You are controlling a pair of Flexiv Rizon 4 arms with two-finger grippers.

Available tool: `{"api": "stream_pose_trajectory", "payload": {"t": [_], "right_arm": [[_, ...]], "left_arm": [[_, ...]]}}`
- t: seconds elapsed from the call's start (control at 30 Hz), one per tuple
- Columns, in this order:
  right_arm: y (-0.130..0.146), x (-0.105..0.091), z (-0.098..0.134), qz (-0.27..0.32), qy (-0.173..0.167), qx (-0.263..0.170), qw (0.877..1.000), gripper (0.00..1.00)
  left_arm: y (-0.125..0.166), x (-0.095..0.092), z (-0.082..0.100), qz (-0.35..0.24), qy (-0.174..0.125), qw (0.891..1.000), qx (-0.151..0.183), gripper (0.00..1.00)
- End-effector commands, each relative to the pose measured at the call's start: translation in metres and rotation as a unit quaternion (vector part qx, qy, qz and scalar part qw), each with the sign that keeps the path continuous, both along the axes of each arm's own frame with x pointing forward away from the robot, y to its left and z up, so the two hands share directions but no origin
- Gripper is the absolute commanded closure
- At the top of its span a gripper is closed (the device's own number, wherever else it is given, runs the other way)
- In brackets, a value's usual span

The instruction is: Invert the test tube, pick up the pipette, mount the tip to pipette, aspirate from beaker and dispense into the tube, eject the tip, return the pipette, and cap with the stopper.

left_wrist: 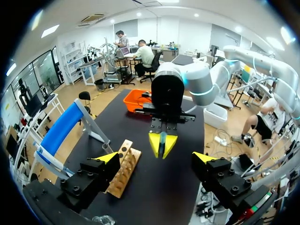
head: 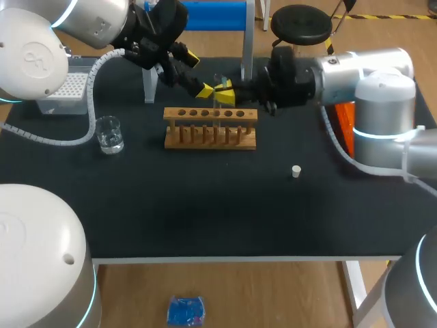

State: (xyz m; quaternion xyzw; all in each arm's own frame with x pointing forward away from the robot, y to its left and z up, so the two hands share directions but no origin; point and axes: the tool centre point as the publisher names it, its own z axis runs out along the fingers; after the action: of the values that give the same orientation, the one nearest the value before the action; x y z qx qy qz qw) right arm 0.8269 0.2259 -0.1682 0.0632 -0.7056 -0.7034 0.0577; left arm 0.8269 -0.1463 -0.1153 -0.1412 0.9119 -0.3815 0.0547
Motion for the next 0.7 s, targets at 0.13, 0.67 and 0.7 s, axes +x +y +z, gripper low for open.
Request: {"api": "stream_pose_trajectory", "payload": {"t": [0.13,0.67,0.7], "right_arm": [[-0.051,-0.008,-0.011,-0.001,0.002,-0.007,1.0,1.0],[-0.149,-0.014,-0.029,-0.043,-0.003,-0.006,0.999,1.0],[-0.154,-0.015,-0.03,-0.045,-0.003,-0.007,0.999,1.0]], "left_arm": [[0.001,0.0,0.001,0.0,0.001,1.0,0.001,0.0],[0.001,0.0,0.001,0.0,0.001,1.0,0.001,0.0],[0.001,0.0,0.001,0.0,0.001,1.0,0.001,0.0]]}}
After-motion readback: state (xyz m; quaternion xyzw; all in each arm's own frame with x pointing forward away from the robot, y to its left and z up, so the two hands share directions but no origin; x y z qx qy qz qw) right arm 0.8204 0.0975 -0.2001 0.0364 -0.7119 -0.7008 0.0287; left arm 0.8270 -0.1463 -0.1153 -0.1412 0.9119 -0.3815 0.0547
